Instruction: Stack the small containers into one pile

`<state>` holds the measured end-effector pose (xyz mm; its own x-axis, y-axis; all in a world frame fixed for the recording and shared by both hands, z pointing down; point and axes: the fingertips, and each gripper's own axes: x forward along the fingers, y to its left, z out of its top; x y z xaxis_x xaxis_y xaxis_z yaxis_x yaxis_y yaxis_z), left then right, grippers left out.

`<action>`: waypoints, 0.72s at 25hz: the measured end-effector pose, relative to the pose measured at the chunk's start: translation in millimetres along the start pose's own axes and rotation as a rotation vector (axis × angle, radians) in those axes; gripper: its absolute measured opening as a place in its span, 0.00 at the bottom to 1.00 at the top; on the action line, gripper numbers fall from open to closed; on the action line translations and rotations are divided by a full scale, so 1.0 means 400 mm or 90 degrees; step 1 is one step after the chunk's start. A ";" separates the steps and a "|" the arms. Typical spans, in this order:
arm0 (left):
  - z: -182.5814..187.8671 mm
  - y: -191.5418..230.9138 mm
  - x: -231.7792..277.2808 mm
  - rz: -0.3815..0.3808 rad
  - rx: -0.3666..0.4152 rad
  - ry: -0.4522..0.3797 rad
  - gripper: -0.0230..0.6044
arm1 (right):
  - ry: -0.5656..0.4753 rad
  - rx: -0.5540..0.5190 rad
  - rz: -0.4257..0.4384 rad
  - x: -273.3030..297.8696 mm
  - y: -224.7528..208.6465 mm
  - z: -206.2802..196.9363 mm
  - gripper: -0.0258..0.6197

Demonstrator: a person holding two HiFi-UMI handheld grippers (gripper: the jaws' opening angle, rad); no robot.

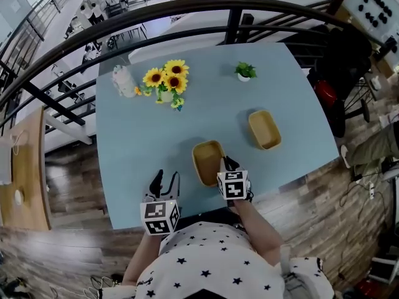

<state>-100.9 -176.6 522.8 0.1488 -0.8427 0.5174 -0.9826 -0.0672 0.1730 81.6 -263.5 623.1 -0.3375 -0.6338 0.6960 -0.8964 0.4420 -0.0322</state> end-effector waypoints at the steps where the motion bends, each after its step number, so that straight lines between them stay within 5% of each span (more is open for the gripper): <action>1: 0.000 0.007 -0.004 0.003 -0.003 0.000 0.33 | 0.000 0.000 -0.001 -0.001 0.001 0.003 0.09; 18: 0.019 0.081 -0.033 -0.021 -0.002 -0.012 0.33 | -0.028 -0.018 -0.033 -0.055 0.050 0.046 0.08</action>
<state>-135.6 -171.8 515.2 0.1782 -0.8503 0.4952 -0.9770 -0.0928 0.1921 65.9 -252.5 594.0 -0.3037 -0.6835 0.6638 -0.9048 0.4252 0.0238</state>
